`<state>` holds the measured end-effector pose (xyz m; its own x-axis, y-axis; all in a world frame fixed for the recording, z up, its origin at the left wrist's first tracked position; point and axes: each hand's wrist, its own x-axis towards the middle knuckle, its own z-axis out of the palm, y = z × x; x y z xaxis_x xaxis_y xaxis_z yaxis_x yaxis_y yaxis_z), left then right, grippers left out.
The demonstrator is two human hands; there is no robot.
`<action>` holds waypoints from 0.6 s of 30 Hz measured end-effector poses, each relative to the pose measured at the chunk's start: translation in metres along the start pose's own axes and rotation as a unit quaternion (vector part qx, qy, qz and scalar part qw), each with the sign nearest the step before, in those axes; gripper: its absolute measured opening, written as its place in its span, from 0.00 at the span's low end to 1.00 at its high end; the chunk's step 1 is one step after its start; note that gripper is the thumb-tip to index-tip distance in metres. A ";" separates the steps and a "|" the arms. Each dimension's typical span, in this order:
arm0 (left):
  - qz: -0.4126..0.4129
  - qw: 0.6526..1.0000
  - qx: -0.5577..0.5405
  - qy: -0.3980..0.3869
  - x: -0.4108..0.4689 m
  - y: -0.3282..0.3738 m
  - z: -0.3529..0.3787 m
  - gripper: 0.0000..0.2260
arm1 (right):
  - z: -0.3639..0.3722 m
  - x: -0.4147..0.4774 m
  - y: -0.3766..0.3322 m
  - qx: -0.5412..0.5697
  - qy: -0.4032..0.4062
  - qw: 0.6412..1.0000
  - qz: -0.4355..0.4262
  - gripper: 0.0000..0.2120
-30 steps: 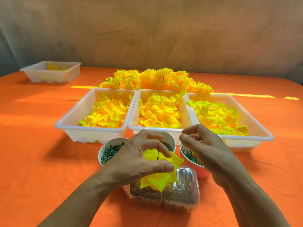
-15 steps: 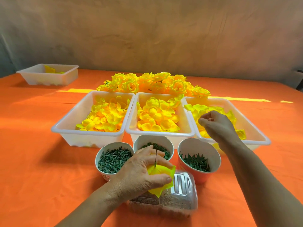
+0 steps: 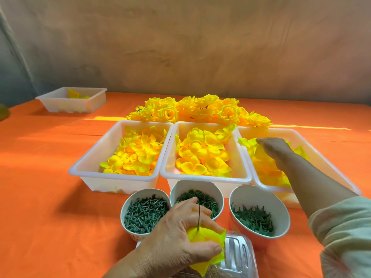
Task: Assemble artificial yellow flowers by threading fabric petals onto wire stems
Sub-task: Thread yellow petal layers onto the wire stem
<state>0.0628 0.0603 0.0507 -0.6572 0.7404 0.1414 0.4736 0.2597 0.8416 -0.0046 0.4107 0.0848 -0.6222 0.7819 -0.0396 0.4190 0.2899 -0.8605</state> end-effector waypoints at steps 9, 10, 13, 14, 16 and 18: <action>-0.022 1.000 0.005 -0.006 0.000 -0.002 -0.001 0.15 | -0.030 -0.012 -0.023 0.171 0.159 0.964 -0.130 0.10; -0.027 1.000 -0.001 -0.007 0.000 -0.002 -0.001 0.15 | -0.034 -0.015 -0.022 0.171 0.159 0.962 -0.138 0.10; -0.029 1.000 0.002 -0.005 -0.002 -0.002 0.000 0.16 | -0.045 -0.022 -0.018 0.139 0.181 0.964 -0.136 0.10; -0.028 1.000 0.000 -0.006 -0.002 -0.002 0.000 0.16 | -0.047 -0.024 -0.016 0.140 0.187 0.964 -0.125 0.10; -0.025 1.000 0.001 -0.008 -0.001 -0.001 0.000 0.16 | -0.049 -0.030 -0.012 0.164 0.198 0.961 -0.098 0.07; -0.024 1.000 0.005 -0.012 0.000 0.000 -0.001 0.17 | -0.047 -0.036 -0.010 0.199 0.196 0.958 -0.069 0.07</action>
<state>0.0628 0.0597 0.0512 -0.6652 0.7413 0.0895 0.4487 0.3011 0.8414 0.0449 0.4056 0.1189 -0.3241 0.9214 0.2145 0.0174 0.2325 -0.9724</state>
